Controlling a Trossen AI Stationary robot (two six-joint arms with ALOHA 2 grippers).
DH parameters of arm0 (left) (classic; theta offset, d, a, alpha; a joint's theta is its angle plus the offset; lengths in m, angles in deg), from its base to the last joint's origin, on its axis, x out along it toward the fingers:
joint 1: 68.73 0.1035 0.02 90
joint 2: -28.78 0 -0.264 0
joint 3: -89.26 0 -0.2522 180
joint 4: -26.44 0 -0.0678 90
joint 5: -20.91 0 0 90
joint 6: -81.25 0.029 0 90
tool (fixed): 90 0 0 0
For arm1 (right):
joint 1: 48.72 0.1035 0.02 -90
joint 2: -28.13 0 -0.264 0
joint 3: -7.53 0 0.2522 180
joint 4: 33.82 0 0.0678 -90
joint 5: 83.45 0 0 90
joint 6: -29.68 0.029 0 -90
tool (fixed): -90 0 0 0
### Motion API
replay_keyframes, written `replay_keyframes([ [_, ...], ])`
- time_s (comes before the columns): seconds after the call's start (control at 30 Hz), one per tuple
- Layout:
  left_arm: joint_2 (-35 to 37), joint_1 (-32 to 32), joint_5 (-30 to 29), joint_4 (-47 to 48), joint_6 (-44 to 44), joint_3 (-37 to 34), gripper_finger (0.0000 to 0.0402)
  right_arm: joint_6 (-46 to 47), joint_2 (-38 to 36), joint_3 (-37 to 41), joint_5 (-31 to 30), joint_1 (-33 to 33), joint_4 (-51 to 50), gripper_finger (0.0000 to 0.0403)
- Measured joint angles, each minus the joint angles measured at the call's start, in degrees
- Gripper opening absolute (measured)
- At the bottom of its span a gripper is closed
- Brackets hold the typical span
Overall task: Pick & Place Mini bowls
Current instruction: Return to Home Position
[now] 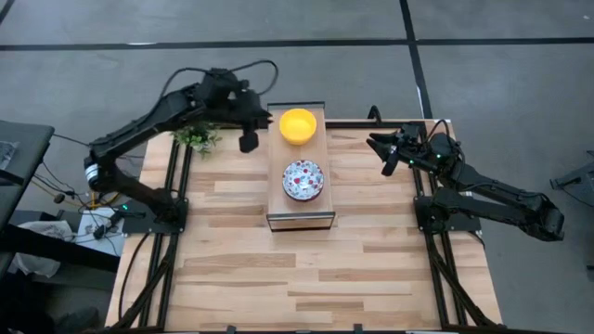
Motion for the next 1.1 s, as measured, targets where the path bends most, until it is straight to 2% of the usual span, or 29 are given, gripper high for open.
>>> replay_keyframes([
  [0.1, 2.7, 0.5, 0.0, 2.8, -6.6, 0.0, 0.0071, 0.0, 0.0, 0.0, 0.0, 0.0, -1.1, 0.0124],
  [0.2, 6.4, 0.6, 0.0, 4.2, -9.4, -2.5, 0.0071, 0.0, 0.0, 0.0, 0.0, 0.0, -3.4, 0.0124],
  [0.4, 16.3, 0.5, 0.7, 4.2, -14.0, -13.6, 0.0071, 0.1, 0.0, 0.0, 0.2, 0.0, -6.5, 0.0124],
  [0.53, 23.7, 0.5, 5.0, 1.4, -19.4, -22.2, 0.0071, 0.1, 0.0, 0.0, 0.3, 0.0, -6.6, 0.0124],
  [0.63, 29.1, -0.2, 8.9, -4.3, -24.4, -29.1, 0.0071, 0.1, 0.0, 0.0, 0.3, 0.0, -6.6, 0.0124],
  [0.83, 37.3, -3.8, 9.4, -18.1, -31.4, -41.5, 0.0071, 0.1, 0.0, 0.0, 0.3, 0.0, -6.6, 0.0124],
  [1.1, 38.7, -13.7, 8.1, -43.3, -37.6, -55.2, 0.0071, 0.1, 0.0, 0.0, 0.3, 0.0, -6.6, 0.0124],
])
